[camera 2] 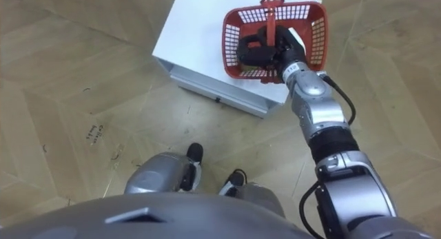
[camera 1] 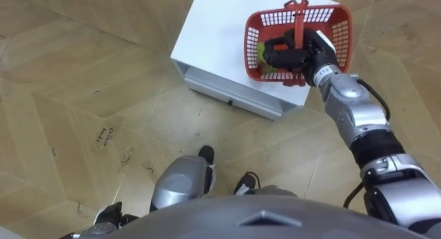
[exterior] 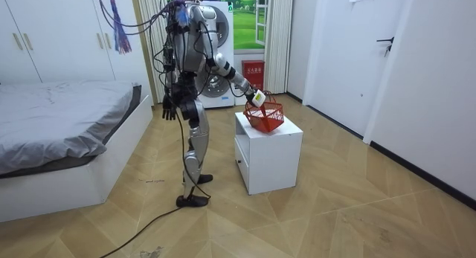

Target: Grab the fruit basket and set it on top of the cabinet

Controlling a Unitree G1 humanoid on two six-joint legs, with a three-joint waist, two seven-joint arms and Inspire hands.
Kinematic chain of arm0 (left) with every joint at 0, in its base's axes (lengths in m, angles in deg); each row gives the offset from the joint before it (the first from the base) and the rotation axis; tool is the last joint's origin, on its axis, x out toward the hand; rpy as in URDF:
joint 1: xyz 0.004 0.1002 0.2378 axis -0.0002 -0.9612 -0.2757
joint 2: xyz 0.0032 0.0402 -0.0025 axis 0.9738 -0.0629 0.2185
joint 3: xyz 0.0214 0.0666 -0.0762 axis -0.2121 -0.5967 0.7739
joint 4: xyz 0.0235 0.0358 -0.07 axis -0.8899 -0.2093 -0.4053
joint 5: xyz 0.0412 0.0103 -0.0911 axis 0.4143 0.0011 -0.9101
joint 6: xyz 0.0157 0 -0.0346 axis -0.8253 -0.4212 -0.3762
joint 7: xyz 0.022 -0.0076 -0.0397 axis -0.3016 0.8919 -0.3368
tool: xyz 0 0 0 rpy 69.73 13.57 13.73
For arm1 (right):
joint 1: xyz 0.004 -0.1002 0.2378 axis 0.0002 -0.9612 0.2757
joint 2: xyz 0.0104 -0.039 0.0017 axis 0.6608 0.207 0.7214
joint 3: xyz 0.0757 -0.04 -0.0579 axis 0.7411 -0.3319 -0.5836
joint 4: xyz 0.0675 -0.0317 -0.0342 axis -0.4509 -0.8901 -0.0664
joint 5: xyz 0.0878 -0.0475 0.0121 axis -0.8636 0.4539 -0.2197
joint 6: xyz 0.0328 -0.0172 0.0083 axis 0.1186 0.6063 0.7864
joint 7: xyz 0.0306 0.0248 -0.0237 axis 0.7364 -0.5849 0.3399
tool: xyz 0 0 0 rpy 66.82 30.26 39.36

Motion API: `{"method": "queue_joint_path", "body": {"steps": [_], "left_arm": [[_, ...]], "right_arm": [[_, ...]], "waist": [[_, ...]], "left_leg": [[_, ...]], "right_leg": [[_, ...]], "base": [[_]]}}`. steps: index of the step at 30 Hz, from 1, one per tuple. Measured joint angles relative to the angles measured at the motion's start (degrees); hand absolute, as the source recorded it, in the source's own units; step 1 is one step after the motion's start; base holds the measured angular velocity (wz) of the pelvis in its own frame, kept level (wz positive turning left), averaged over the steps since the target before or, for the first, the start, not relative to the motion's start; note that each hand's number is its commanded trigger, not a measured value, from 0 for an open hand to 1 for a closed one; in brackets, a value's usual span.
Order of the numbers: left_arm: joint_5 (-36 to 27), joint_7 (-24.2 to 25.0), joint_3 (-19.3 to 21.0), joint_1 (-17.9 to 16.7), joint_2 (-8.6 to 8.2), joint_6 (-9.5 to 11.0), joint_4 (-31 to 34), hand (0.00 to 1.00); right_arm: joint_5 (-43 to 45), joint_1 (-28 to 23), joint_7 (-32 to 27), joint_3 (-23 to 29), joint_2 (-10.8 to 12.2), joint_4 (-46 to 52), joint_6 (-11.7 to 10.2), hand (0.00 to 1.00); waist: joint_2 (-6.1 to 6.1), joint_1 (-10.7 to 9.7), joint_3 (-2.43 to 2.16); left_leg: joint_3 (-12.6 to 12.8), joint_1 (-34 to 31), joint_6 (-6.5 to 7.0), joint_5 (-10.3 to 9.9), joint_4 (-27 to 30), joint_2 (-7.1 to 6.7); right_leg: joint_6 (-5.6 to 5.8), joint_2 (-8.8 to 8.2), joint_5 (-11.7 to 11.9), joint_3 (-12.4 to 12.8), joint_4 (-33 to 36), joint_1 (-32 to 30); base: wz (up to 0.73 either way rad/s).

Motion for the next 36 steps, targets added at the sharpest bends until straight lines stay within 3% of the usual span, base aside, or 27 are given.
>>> {"method": "queue_joint_path", "body": {"steps": [8,17,27,36], "left_arm": [[-0.08,1.40,-0.02,-0.18,-0.01,-0.32,0.14,0.00],[-0.10,1.37,-0.02,-0.29,0.01,-0.44,0.20,0.00],[-0.30,1.34,-0.14,-0.32,0.12,-0.44,0.15,0.00],[-0.59,1.11,-0.07,-0.31,0.14,-0.31,-0.03,0.00]], "right_arm": [[-0.06,1.00,-0.17,0.15,-0.18,-4.88,0.07,0.00],[-0.79,0.99,-0.15,0.52,-0.16,-5.14,1.05,0.00],[-1.03,0.93,-0.01,0.52,-0.03,-6.82,1.25,0.00],[-4.42,0.92,-0.14,0.53,0.02,-6.13,1.25,0.00]], "waist": [[0.82,-0.10,0.00],[0.88,-0.37,-0.05],[0.78,-0.37,-0.15],[-0.11,-0.55,-0.73]], "left_leg": [[-0.47,-0.44,0.49,-0.33,0.99,-0.56],[-0.85,-1.33,1.28,-0.80,2.27,-1.39],[-0.91,-1.96,1.64,-1.03,3.17,-1.56],[-0.74,-1.73,1.65,-1.02,2.93,-1.47]], "right_leg": [[0.52,-1.28,-1.36,-0.95,2.53,-0.80],[1.32,-2.23,-1.95,-1.23,4.16,-1.55],[1.40,-2.57,-1.95,-2.16,4.34,-1.74],[1.40,-2.47,-1.95,-1.50,4.31,-1.71]], "base": [[0.06],[0.02],[0.00],[0.00]]}}
